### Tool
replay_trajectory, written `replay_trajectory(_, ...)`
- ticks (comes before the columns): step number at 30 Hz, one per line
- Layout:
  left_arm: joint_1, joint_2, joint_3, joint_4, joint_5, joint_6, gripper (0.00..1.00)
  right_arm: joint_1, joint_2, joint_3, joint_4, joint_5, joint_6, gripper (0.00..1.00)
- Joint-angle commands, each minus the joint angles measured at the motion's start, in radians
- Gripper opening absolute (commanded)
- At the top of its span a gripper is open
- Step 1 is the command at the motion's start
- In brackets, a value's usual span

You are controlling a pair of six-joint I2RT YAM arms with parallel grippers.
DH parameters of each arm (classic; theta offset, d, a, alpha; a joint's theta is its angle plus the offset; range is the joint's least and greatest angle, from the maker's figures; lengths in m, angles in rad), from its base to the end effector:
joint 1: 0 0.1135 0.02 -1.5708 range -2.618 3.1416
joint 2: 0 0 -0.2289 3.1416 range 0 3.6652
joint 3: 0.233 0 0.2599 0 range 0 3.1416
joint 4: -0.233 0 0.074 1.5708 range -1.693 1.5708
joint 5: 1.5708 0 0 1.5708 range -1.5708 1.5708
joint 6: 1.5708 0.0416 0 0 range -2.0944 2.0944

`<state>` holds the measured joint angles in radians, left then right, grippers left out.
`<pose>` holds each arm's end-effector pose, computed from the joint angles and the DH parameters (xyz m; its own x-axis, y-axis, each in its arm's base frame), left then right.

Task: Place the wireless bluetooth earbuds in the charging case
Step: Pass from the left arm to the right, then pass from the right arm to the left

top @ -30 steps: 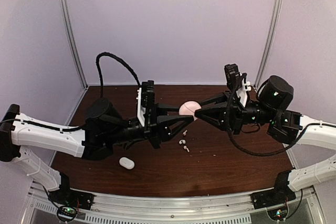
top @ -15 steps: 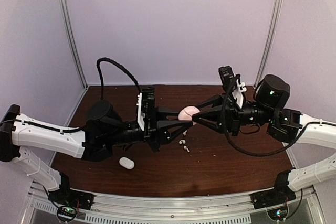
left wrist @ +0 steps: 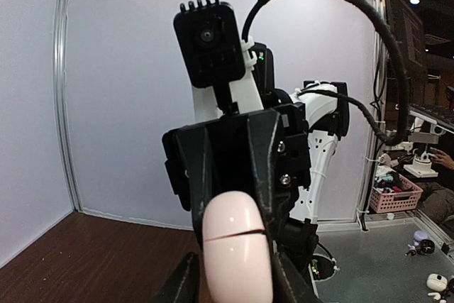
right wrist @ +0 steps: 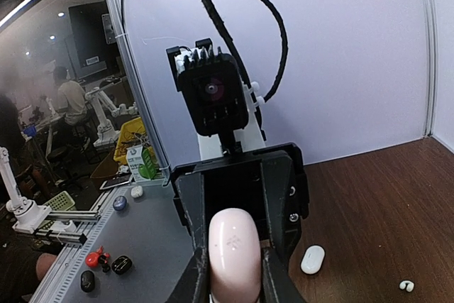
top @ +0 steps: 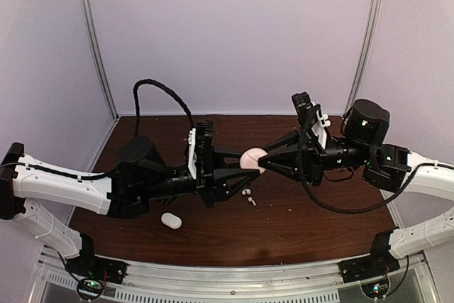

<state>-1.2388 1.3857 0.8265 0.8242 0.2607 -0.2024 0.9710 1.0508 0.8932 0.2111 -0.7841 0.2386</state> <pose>0.0988 -0.3195 0.2851 -0.1163 -0.2586 -0.9590 0.9914 0.0283 -0.1279 0.1274 0.2384 0.3373 -0.2029 -0.0002 -0.9792 -0.9618 -0.1877 0.1993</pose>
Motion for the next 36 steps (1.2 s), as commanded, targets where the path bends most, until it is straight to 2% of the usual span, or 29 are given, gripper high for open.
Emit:
replay_trajectory(1, 0.0, -0.021, 0.021, -0.048, -0.037, 0.01, 0.39, 0.008, 0.0, 0.034, -0.056, 0.02, -0.022, 0.16)
replay_trajectory(7, -0.001, -0.035, 0.045, -0.166, -0.037, 0.033, 0.43, 0.009, 0.006, 0.064, -0.129, 0.042, -0.066, 0.16)
replay_trajectory(12, -0.001, -0.061, 0.086, -0.334, -0.049, 0.056, 0.53, 0.008, 0.008, 0.082, -0.199, 0.067, -0.105, 0.16)
replay_trajectory(15, -0.001, -0.078, 0.1, -0.414, -0.056, 0.061, 0.54, 0.009, 0.014, 0.094, -0.258, 0.085, -0.134, 0.16)
replay_trajectory(26, -0.001, -0.026, 0.223, -0.656, -0.015, 0.065, 0.48, 0.011, 0.029, 0.122, -0.341, 0.1, -0.162, 0.16)
replay_trajectory(36, 0.007, -0.008, 0.206, -0.62, -0.009, 0.024, 0.42, 0.019, 0.035, 0.142, -0.361, 0.106, -0.167, 0.16)
